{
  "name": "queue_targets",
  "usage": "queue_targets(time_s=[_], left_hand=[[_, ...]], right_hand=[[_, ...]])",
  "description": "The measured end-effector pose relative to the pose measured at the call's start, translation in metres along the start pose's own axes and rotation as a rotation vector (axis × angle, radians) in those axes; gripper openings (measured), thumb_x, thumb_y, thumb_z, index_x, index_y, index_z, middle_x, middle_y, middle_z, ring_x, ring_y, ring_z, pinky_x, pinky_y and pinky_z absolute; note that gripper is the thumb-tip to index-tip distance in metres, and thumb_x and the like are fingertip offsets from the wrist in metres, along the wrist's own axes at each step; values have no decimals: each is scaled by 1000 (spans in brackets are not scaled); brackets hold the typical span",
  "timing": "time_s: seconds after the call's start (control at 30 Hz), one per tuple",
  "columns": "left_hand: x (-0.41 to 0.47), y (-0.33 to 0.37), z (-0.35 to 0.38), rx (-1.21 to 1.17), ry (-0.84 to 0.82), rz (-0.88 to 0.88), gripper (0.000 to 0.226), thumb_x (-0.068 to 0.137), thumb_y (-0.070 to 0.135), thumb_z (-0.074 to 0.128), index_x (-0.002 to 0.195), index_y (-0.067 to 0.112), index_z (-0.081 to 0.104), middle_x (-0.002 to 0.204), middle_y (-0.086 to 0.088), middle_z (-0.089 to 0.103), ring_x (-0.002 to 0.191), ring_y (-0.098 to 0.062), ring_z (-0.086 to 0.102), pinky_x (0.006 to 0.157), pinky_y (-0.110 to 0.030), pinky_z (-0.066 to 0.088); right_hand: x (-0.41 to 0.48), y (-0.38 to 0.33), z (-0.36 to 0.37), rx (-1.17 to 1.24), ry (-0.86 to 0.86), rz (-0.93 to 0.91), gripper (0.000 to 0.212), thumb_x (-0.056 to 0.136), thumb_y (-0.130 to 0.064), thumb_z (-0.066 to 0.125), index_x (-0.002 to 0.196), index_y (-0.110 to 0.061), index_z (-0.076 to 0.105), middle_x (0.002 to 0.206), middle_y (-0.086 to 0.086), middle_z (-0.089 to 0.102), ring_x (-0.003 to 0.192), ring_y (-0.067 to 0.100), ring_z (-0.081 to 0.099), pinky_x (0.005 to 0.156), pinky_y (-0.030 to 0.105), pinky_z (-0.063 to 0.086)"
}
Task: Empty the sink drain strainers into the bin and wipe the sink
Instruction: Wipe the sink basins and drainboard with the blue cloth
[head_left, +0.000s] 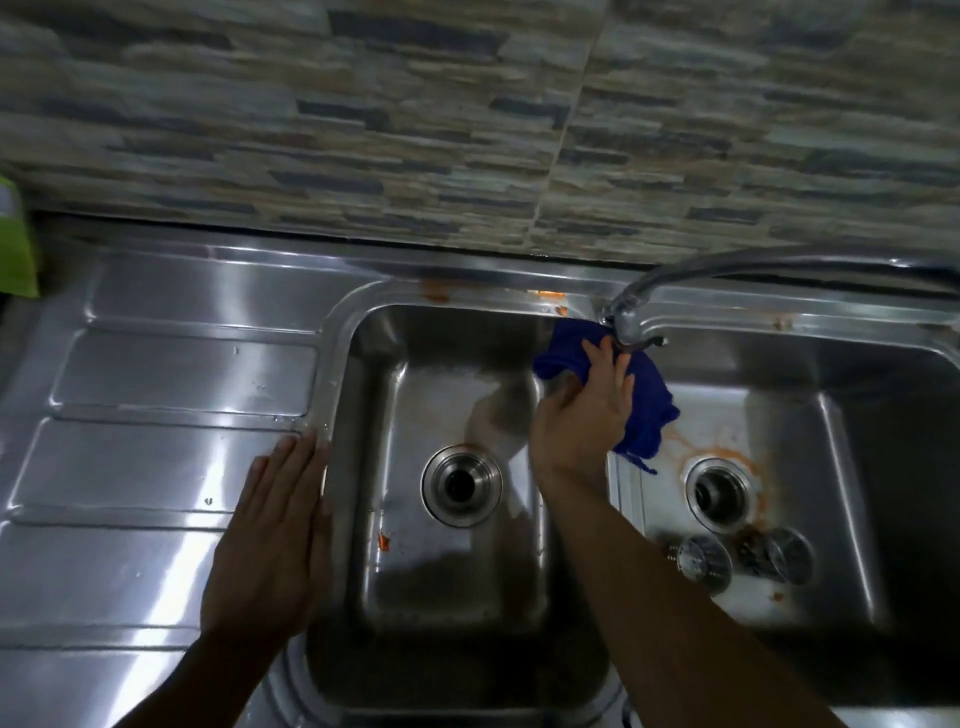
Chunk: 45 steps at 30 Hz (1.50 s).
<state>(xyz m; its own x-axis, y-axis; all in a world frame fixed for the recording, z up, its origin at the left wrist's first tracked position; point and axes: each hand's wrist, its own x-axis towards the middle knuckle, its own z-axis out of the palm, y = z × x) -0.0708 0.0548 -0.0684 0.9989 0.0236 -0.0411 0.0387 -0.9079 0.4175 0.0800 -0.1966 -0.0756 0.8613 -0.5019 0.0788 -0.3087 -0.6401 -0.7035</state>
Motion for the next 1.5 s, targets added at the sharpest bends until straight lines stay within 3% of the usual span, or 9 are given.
queue_targets(time_s=[0.2,0.37,0.57,0.7,0.93,1.17,1.3,1.4,1.5], left_hand=[[0,-5,4,-2,29,42,57,103,31,28,150,3,44,161,-13,39,153,-27,30,129,-44,16],[-1,-5,6,10,65,65,55,103,27,29,149,2,45,161,-14,38,153,-28,30,127,-51,22],[-1,-9,9,40,60,84,58,107,33,21,154,5,38,164,-12,33,155,-27,25,126,-51,22],[-3,-13,12,65,55,97,59,106,35,19,155,5,35,165,-12,30,156,-26,23,126,-53,22],[-2,-11,11,69,59,85,61,106,36,18,155,6,36,165,-12,31,156,-26,24,126,-52,22],[-4,-13,12,68,72,100,60,107,37,16,156,6,34,165,-13,31,157,-25,22,127,-51,21],[-4,-14,13,69,80,109,58,106,32,21,155,4,36,164,-14,32,157,-25,22,126,-52,23],[-5,-14,12,49,77,108,57,103,26,29,155,4,35,165,-13,31,157,-25,21,125,-54,24],[-5,-12,10,12,96,94,56,103,23,32,156,4,33,166,-13,29,157,-23,21,126,-52,24]], right_hand=[[1,-13,5,69,65,72,49,91,-3,57,137,-19,58,154,5,44,148,28,31,121,50,26],[0,-24,14,108,70,89,48,91,-2,60,136,-18,60,142,17,47,125,32,50,107,27,31],[21,-55,35,215,66,59,38,100,-10,51,137,-15,57,145,12,50,132,27,51,116,41,37],[14,-71,55,189,-72,-16,46,98,-9,54,143,-20,52,154,10,42,144,20,38,115,19,19],[-14,-99,86,181,-703,-578,49,97,-4,57,144,-17,51,158,4,38,151,18,27,124,40,25],[21,-37,40,-124,-416,-662,68,80,14,62,144,-10,52,155,7,43,147,23,34,124,30,23],[31,-32,34,-214,-286,-560,60,84,0,68,141,-10,52,149,11,49,141,30,41,114,48,35],[11,-65,55,-237,-254,-674,63,81,-8,74,140,-8,54,137,16,59,134,36,47,107,50,36],[-12,-102,88,-228,-362,-830,62,85,-9,72,143,-16,52,151,16,46,145,37,32,118,50,25]])
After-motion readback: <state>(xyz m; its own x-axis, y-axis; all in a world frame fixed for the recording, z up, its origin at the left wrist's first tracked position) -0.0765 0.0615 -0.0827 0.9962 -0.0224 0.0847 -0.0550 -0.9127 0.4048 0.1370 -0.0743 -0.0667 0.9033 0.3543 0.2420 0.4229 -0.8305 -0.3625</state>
